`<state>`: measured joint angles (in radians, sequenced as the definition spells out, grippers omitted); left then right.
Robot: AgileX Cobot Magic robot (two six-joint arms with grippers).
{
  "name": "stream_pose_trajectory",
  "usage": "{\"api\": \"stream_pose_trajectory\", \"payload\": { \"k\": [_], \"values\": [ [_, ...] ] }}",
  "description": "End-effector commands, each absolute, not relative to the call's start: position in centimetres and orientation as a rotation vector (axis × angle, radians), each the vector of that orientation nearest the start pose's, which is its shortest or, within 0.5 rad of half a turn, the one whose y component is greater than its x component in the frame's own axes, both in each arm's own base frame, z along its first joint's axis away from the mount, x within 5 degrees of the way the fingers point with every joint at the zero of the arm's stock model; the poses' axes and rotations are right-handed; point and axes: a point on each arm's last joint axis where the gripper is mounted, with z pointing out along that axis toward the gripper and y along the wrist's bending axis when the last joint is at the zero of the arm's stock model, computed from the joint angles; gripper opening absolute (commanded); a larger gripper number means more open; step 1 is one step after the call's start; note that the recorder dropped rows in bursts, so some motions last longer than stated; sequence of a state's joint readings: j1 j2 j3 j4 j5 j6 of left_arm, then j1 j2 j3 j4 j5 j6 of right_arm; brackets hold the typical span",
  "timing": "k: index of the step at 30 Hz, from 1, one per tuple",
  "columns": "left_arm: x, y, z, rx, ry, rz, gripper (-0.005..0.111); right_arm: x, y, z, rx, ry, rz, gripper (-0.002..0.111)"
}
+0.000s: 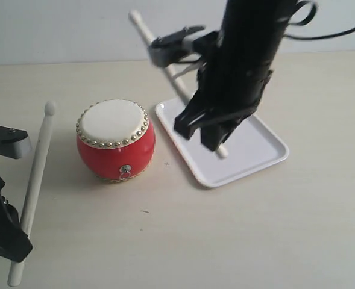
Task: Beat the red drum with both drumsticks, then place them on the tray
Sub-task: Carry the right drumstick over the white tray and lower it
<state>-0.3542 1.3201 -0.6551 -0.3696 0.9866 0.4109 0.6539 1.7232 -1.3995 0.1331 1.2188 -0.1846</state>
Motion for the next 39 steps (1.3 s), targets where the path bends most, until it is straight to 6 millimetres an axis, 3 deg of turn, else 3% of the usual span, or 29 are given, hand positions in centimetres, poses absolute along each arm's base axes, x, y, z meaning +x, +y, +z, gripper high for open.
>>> {"api": "stream_pose_trajectory", "payload": {
  "k": [1, 4, 7, 13, 21, 29, 33, 39],
  "values": [
    [17.1, -9.6, 20.2, 0.861, 2.928, -0.521, 0.000, 28.7, 16.7, 28.8, -0.972, 2.817, 0.136, 0.000],
    [17.1, -9.7, 20.3, 0.865, 2.920, -0.527, 0.000, 30.6, 14.5, 27.4, -0.875, 2.890, 0.125, 0.000],
    [17.1, -9.6, 20.6, 0.858, 2.896, -0.521, 0.000, 32.0, 13.8, 25.0, -0.857, 2.966, 0.109, 0.000],
    [16.7, -9.4, 22.2, 0.839, 2.778, -0.497, 0.000, 34.7, 15.2, 20.3, -0.864, 3.073, 0.179, 0.000],
    [16.1, -8.8, 24.2, 0.821, 2.635, -0.431, 0.000, 38.2, 16.8, 18.7, -0.846, 3.049, 0.234, 0.000],
    [15.8, -8.5, 24.8, 0.824, 2.587, -0.404, 0.000, 38.9, 17.2, 15.9, -0.813, 3.118, 0.251, 0.000],
    [15.9, -8.5, 24.9, 0.822, 2.584, -0.403, 0.000, 39.0, 16.8, 16.8, -0.774, 3.107, 0.252, 0.000],
    [16.1, -8.5, 24.9, 0.808, 2.561, -0.395, 0.000, 38.6, 14.7, 22.6, -0.771, 2.959, 0.094, 0.000]
  ]
}}
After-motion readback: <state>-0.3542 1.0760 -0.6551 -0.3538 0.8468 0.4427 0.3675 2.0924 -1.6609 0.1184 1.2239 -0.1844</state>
